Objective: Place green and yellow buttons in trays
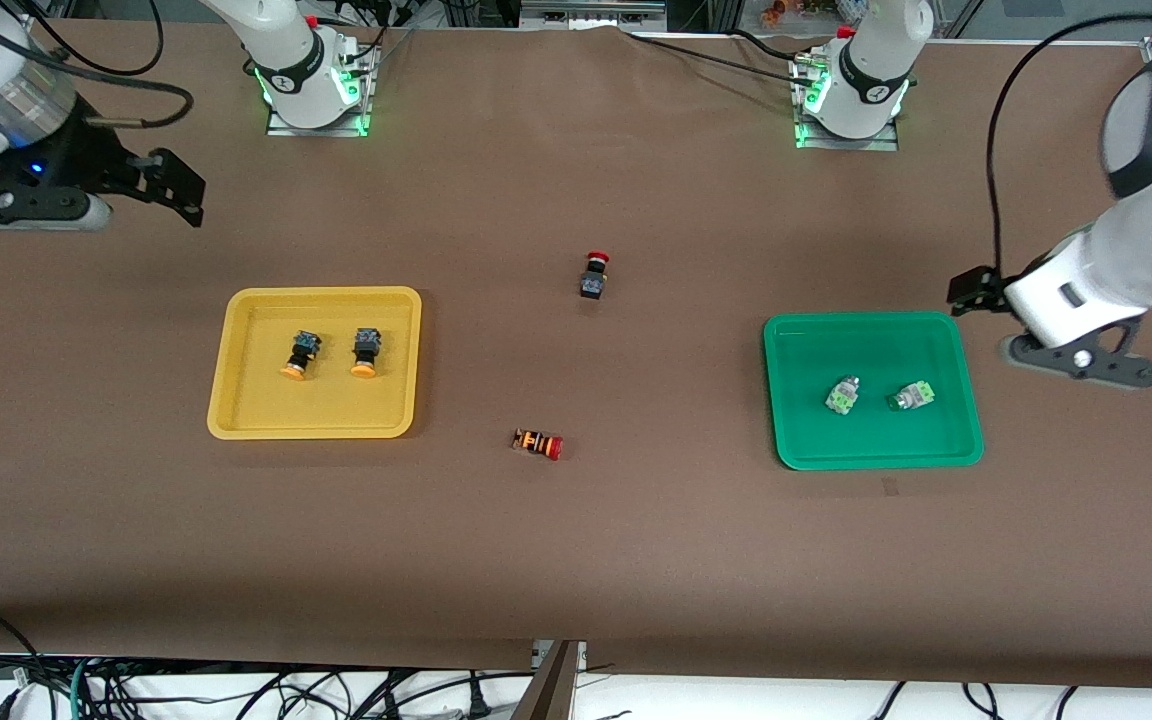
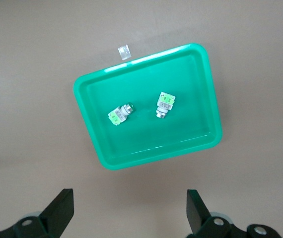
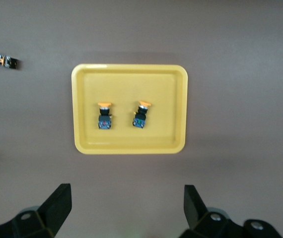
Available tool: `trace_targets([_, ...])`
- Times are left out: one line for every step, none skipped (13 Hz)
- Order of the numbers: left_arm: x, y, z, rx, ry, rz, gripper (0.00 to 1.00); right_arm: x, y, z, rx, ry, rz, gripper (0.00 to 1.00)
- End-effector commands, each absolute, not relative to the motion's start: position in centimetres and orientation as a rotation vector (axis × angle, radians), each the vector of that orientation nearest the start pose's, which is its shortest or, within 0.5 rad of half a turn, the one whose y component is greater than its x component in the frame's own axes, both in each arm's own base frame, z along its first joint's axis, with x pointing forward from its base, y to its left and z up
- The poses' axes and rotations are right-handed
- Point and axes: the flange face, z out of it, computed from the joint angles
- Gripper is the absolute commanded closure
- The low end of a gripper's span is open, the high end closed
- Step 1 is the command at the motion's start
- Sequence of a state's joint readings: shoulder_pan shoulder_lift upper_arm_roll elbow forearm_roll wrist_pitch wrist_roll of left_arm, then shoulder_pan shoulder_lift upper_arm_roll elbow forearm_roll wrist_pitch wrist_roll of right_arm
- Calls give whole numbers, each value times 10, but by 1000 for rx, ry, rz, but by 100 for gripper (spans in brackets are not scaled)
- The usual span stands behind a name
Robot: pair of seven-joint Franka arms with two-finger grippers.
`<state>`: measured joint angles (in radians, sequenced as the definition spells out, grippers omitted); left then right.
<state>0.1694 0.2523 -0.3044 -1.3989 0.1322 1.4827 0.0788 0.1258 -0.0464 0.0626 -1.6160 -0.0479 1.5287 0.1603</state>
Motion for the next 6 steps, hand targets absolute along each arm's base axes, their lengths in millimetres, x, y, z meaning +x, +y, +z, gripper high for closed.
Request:
trace_targets([590,-41,607,-3077,240,138,0,528,84,619,-3184,-138,175,0])
trace_targets([575,-30,615,-3116,183,115,0,528,78,618,-3172,-122,187,0])
trace_targets([559,-27,604,-3145,145,123,0,528,76,618,-3171,-117,187,0])
trace_targets([546,-21,595,-3150,104,47,0,529,76,618,-3172,-121,187,0])
trace_targets([540,-17,590,-3153,91,11,0,530,72,617,-3172,-109,190,0])
trace_targets([540,-11,588,-3152,82,22,0,531,65,616,-3169,-81,193,0])
